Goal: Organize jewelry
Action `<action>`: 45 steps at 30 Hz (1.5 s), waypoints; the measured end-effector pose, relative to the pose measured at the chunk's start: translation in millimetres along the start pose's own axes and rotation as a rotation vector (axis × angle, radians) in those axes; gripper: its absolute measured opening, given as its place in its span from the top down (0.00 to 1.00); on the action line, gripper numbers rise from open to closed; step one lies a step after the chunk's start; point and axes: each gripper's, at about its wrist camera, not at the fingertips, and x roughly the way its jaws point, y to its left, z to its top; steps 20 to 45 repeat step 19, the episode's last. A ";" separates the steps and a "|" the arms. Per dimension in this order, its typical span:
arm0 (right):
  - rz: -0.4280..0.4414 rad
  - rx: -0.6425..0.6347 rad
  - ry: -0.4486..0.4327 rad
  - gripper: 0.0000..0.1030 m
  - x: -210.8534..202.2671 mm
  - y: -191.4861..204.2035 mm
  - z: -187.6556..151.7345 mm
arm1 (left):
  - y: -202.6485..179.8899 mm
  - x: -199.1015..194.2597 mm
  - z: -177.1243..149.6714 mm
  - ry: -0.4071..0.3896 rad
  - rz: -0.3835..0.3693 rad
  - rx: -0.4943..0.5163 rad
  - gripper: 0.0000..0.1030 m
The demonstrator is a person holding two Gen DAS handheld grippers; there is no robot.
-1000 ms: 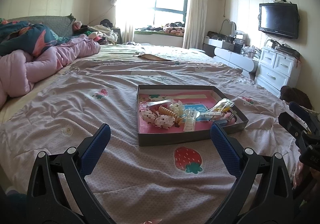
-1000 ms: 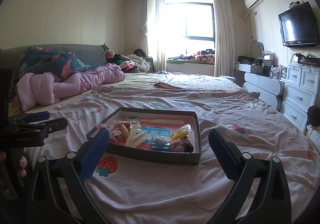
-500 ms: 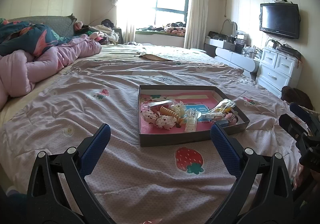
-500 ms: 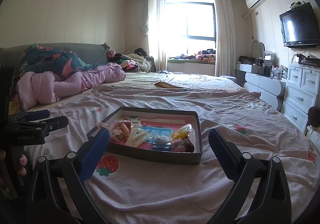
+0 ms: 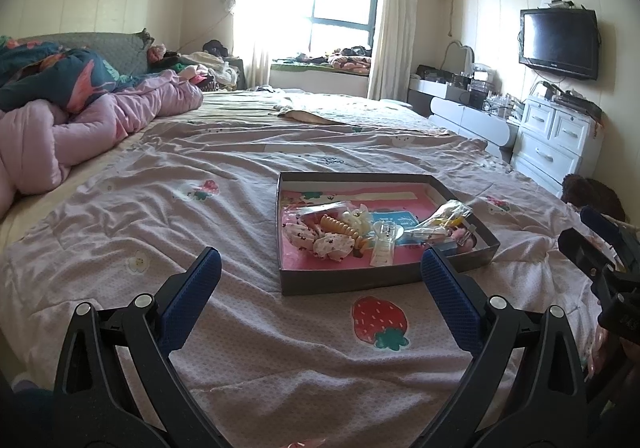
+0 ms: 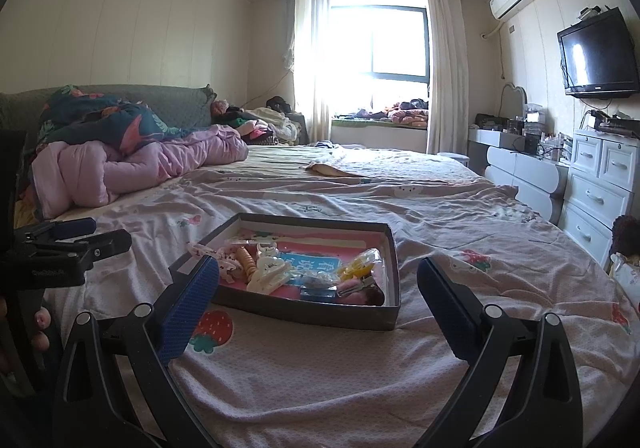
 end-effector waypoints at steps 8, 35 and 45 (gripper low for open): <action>-0.007 0.002 0.002 0.06 0.8 -4.9 0.1 | 15.3 6.0 2.9 0.038 0.015 -0.078 0.11; -0.338 0.200 0.140 0.06 77.5 -127.2 28.6 | 89.1 73.9 33.1 0.137 0.227 -0.200 0.11; -0.338 0.200 0.140 0.06 77.5 -127.2 28.6 | 89.1 73.9 33.1 0.137 0.227 -0.200 0.11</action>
